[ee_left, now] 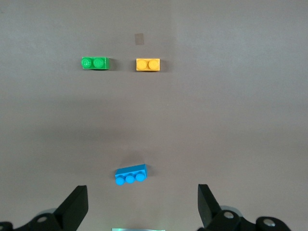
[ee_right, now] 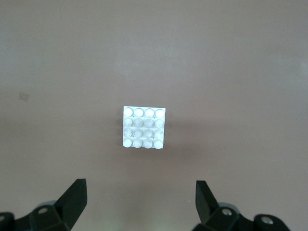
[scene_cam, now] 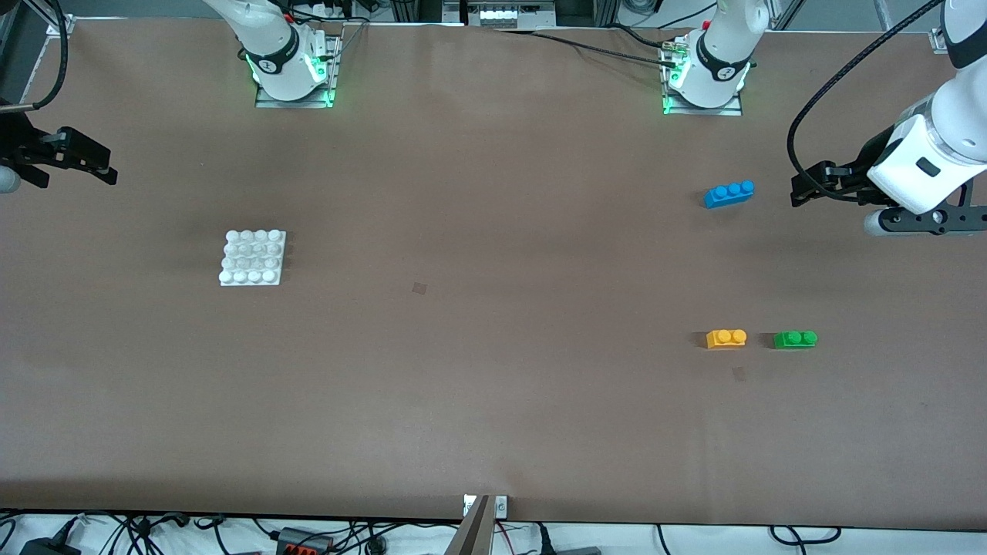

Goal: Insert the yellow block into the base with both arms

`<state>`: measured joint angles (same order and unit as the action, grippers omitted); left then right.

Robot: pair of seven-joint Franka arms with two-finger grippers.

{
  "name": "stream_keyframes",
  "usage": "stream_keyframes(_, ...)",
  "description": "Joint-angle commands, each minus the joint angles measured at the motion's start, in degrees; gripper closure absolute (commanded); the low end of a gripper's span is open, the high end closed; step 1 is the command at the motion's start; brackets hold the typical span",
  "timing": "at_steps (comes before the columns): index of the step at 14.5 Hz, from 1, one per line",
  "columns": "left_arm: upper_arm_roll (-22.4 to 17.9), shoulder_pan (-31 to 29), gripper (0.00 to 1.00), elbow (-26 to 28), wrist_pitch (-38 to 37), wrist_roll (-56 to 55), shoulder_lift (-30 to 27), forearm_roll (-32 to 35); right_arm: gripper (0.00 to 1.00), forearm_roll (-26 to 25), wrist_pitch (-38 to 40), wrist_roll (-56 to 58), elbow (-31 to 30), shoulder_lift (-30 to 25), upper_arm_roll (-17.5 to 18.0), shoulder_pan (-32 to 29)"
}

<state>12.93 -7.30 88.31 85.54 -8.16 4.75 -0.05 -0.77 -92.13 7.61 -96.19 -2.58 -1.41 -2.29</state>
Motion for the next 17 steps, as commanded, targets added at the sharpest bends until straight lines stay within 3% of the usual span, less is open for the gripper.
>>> stream_keyframes(1,0.0,-0.3,0.00,-1.4,-1.1,1.3,0.3,-0.4,0.00,-0.6,1.7,-0.9,1.3,0.5,0.6,-0.6)
stream_keyframes(17,0.0,-0.4,0.00,-1.4,-1.2,1.7,0.3,-0.5,0.00,-0.6,3.7,-1.4,1.4,0.0,0.8,-0.3)
